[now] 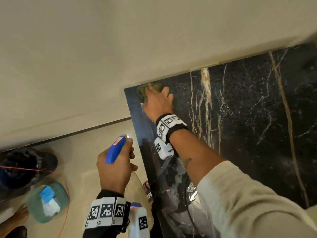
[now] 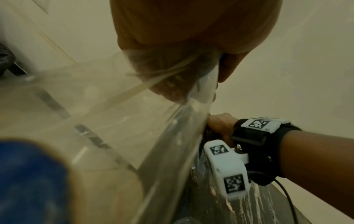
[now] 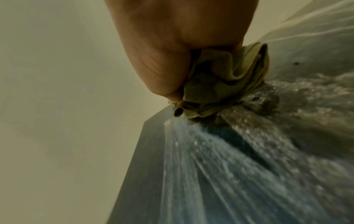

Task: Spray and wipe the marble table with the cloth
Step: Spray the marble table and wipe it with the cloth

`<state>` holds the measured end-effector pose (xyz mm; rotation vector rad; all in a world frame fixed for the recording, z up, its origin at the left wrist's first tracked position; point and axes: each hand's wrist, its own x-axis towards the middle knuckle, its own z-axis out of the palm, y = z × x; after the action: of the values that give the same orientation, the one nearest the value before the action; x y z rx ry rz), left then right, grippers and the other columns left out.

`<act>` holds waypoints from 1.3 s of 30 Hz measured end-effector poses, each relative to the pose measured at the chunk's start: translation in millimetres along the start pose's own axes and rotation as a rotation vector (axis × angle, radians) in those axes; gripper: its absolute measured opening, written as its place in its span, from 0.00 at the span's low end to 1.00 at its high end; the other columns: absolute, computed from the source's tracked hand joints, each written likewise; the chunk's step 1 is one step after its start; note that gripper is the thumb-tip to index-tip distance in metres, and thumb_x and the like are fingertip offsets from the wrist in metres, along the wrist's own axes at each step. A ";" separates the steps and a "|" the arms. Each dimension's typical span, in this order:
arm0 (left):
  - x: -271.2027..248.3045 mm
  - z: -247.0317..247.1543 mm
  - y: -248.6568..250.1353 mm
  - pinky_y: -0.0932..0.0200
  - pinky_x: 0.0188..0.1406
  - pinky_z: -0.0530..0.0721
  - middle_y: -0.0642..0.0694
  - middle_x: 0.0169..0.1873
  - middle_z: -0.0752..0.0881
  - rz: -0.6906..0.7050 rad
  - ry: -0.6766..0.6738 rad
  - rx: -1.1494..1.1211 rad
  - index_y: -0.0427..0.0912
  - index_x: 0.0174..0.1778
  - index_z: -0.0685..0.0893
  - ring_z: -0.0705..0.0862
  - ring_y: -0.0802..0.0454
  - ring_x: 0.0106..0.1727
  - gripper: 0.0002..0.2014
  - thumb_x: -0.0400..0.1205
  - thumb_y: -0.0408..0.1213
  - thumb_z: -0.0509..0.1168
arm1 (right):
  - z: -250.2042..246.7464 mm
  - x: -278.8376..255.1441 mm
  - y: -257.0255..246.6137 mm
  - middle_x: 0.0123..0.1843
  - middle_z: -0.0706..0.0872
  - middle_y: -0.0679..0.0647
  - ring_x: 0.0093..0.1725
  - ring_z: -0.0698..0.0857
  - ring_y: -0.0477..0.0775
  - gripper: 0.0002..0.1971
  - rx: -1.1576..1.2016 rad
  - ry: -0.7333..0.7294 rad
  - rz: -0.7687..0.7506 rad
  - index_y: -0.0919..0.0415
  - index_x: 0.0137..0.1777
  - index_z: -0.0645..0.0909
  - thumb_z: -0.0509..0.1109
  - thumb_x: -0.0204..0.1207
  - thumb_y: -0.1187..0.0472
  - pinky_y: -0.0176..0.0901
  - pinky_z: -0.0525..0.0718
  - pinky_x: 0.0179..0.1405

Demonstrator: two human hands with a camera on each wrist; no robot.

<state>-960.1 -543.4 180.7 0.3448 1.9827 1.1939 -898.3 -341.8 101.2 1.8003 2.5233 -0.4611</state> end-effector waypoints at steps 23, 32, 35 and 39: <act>-0.4 18.7 7.9 0.52 0.25 0.87 0.45 0.23 0.84 0.035 -0.103 0.067 0.35 0.30 0.86 0.83 0.45 0.24 0.19 0.86 0.39 0.71 | 6.3 -76.9 67.7 0.86 0.64 0.36 0.59 0.70 0.57 0.27 0.058 0.101 0.313 0.44 0.83 0.69 0.63 0.84 0.52 0.49 0.66 0.51; -14.8 17.7 0.7 0.54 0.23 0.85 0.42 0.23 0.85 0.009 -0.127 0.097 0.35 0.30 0.87 0.84 0.42 0.24 0.19 0.86 0.42 0.72 | 5.7 -115.4 75.3 0.85 0.65 0.32 0.56 0.69 0.51 0.26 0.062 -0.014 0.085 0.38 0.82 0.69 0.63 0.84 0.53 0.46 0.64 0.47; -16.8 8.7 -1.8 0.56 0.22 0.86 0.45 0.23 0.85 0.023 -0.116 0.100 0.38 0.29 0.87 0.85 0.45 0.24 0.19 0.86 0.40 0.71 | 4.4 -114.9 90.0 0.85 0.64 0.32 0.58 0.69 0.53 0.27 0.061 0.054 0.293 0.40 0.83 0.68 0.63 0.84 0.51 0.46 0.65 0.50; -18.8 6.6 -6.3 0.51 0.24 0.88 0.44 0.23 0.85 0.022 -0.117 0.111 0.36 0.29 0.86 0.84 0.48 0.23 0.19 0.86 0.39 0.71 | 11.8 -133.0 53.2 0.86 0.66 0.36 0.58 0.70 0.55 0.27 0.071 0.063 0.295 0.43 0.82 0.70 0.64 0.83 0.52 0.49 0.70 0.52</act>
<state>-941.8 -553.4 182.8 0.4829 1.9517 1.0551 -805.7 -451.7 100.9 2.1979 2.2469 -0.4945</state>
